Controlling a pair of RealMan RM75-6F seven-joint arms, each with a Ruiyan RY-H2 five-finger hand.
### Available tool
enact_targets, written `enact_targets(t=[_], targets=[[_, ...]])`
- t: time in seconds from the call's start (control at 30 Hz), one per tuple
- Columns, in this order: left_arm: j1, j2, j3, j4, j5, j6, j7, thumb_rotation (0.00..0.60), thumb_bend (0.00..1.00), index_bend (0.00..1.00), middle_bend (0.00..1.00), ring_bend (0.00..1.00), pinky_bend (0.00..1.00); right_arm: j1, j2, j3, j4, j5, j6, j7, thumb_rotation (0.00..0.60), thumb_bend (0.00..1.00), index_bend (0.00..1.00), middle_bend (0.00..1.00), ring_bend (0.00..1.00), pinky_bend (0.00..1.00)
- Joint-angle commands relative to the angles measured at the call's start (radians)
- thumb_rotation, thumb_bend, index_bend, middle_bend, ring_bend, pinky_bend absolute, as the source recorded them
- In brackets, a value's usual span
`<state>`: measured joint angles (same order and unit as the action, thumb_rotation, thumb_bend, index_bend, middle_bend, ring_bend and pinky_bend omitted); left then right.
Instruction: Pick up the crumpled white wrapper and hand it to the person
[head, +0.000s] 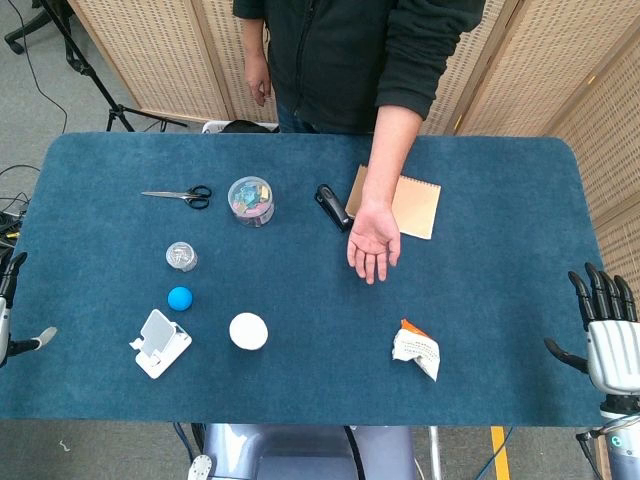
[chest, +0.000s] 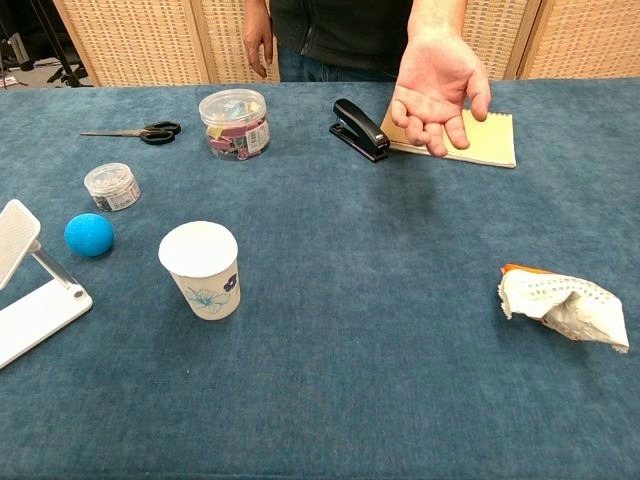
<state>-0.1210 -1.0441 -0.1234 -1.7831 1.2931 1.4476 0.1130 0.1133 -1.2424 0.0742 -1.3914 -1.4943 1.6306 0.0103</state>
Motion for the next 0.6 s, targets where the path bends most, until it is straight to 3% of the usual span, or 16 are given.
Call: enact_targets(t=[0.03, 0.27, 0.6], targets=[[-0.001, -0.003, 0.002, -0.002, 0.004, -0.001, 0.006, 0.6, 0.0, 0.0, 0.0, 0.0, 0.0, -0.004, 0.005, 0.004, -0.011, 0.01, -0.014, -0.005, 0.6, 0.0, 0.03, 0.0, 0.0, 0.0], [-0.002, -0.006, 0.008, 0.002, 0.008, -0.005, 0.013, 0.6, 0.0, 0.0, 0.0, 0.0, 0.0, -0.006, 0.017, -0.008, -0.038, -0.004, -0.041, 0.014, 0.6, 0.0, 0.03, 0.0, 0.0, 0.0], [-0.008, 0.001, 0.002, 0.003, -0.001, -0.017, 0.0, 0.6, 0.0, 0.0, 0.0, 0.0, 0.0, 0.073, 0.032, -0.111, -0.131, -0.173, -0.197, 0.059, 0.6, 0.0, 0.03, 0.0, 0.0, 0.0]])
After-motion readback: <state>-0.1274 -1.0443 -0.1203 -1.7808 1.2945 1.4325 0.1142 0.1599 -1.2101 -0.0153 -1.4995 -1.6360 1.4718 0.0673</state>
